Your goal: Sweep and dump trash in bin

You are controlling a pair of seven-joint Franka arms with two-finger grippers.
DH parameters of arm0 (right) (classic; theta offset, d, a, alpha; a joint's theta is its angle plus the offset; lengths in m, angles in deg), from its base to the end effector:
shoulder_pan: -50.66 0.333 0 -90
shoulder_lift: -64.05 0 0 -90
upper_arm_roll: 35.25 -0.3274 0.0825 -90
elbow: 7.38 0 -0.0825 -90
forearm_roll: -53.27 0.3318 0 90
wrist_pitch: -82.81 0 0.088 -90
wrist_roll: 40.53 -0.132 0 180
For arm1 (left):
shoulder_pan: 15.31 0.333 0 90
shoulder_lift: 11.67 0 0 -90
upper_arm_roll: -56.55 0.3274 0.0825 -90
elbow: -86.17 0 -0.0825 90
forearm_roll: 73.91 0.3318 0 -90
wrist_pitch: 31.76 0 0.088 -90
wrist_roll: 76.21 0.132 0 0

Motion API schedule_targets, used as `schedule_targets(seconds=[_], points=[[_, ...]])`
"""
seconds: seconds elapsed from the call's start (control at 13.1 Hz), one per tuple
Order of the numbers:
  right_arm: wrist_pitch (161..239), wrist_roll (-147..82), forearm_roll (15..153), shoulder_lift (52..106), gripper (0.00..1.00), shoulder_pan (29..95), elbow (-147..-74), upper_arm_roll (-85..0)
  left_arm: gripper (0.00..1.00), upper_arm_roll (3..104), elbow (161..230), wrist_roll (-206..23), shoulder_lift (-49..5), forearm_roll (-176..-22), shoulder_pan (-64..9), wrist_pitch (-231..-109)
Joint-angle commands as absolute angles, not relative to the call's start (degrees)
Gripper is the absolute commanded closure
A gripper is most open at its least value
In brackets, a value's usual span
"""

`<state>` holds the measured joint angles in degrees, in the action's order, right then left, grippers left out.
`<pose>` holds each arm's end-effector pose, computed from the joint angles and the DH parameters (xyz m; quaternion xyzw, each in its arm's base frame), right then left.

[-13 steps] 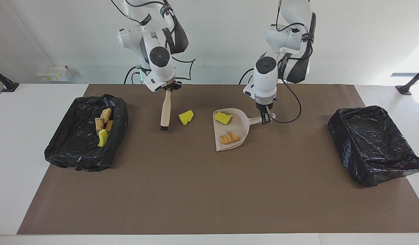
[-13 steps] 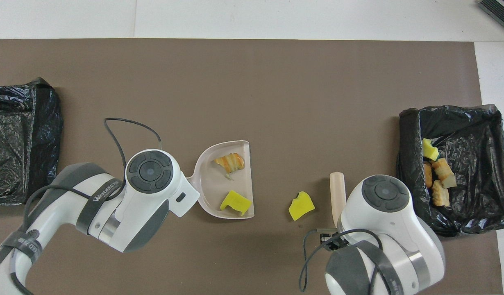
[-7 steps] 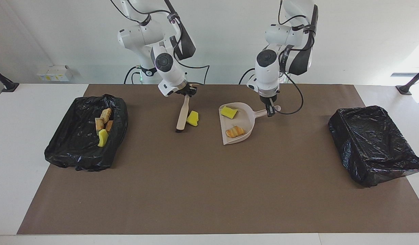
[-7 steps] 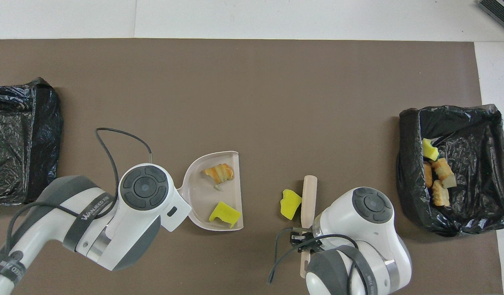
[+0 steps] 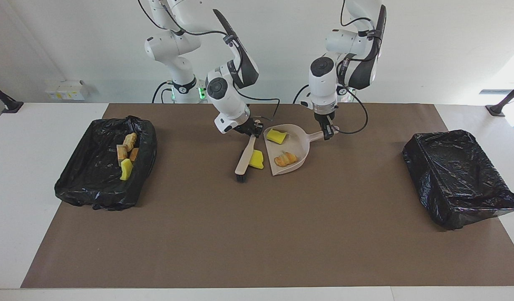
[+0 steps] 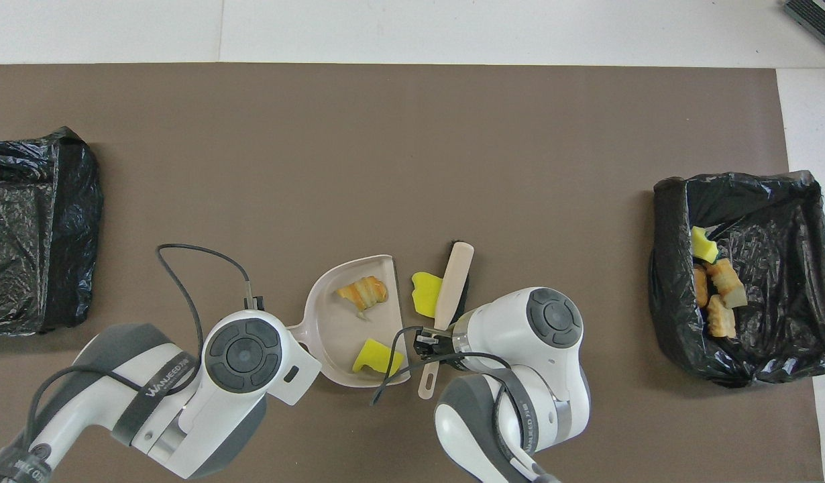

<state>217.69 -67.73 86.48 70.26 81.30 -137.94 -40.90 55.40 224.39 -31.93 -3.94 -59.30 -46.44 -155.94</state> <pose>0.3867 0.3049 0.3334 -0.9703 0.1286 0.1216 0.1650 0.3613 -0.2104 0.3764 -0.7297 0.6739 0.0651 0.0961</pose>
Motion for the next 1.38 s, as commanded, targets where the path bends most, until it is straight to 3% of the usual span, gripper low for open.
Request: schedule_targets(seconds=[0.0,0.31,0.46,0.61,0.99,1.3], points=[[218.2,-63.9,94.0,71.4,1.00,82.4,-135.8,-41.4,1.00,55.9,224.5,-33.8,-6.6,-57.9,-46.9,-161.9],[216.4,-62.3,99.3,70.6,1.00,82.0,-133.6,-41.3,1.00,55.9,222.3,-31.2,-9.6,-58.1,-45.4,-166.5],[209.1,-62.4,97.1,67.9,1.00,81.5,-133.2,-40.5,1.00,55.9,222.2,-30.5,-10.3,-58.1,-44.0,-168.7],[201.9,-62.8,86.2,65.6,1.00,79.7,-132.3,-40.3,1.00,55.9,221.9,-28.1,-10.6,-58.3,-42.1,-168.7],[185.6,-65.1,72.2,65.3,1.00,78.9,-127.0,-40.3,1.00,55.9,221.9,-26.5,-10.9,-59.3,-40.6,-169.3],[180.4,-64.5,68.1,65.1,1.00,78.4,-126.3,-40.3,1.00,55.9,220.7,-20.5,-10.5,-62.6,-38.6,-167.7]])
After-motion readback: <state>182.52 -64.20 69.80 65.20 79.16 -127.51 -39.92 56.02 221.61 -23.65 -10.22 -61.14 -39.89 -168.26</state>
